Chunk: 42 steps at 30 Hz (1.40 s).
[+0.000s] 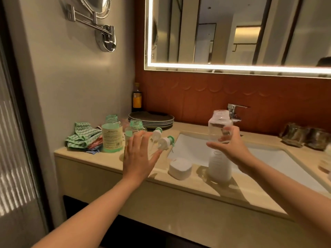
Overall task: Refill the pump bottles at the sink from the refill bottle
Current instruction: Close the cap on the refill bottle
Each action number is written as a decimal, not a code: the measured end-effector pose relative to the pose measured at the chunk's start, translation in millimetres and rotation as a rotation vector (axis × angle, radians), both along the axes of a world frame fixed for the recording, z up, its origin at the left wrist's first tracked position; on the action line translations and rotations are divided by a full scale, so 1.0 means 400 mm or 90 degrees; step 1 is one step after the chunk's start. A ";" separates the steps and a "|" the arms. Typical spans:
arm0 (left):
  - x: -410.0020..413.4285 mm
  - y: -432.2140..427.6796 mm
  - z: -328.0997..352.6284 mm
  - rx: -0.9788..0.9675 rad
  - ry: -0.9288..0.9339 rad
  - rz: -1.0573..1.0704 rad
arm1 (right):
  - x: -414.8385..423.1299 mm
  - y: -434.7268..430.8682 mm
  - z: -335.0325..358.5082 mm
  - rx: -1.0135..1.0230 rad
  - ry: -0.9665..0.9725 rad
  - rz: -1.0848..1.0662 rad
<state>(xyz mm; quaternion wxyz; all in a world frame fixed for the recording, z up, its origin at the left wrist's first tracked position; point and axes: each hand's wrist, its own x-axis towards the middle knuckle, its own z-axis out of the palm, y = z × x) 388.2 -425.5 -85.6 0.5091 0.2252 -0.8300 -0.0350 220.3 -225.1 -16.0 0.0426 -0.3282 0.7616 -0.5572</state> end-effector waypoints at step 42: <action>-0.280 0.324 0.365 0.276 -0.165 -0.547 | -0.009 0.157 -0.023 0.053 -0.017 0.095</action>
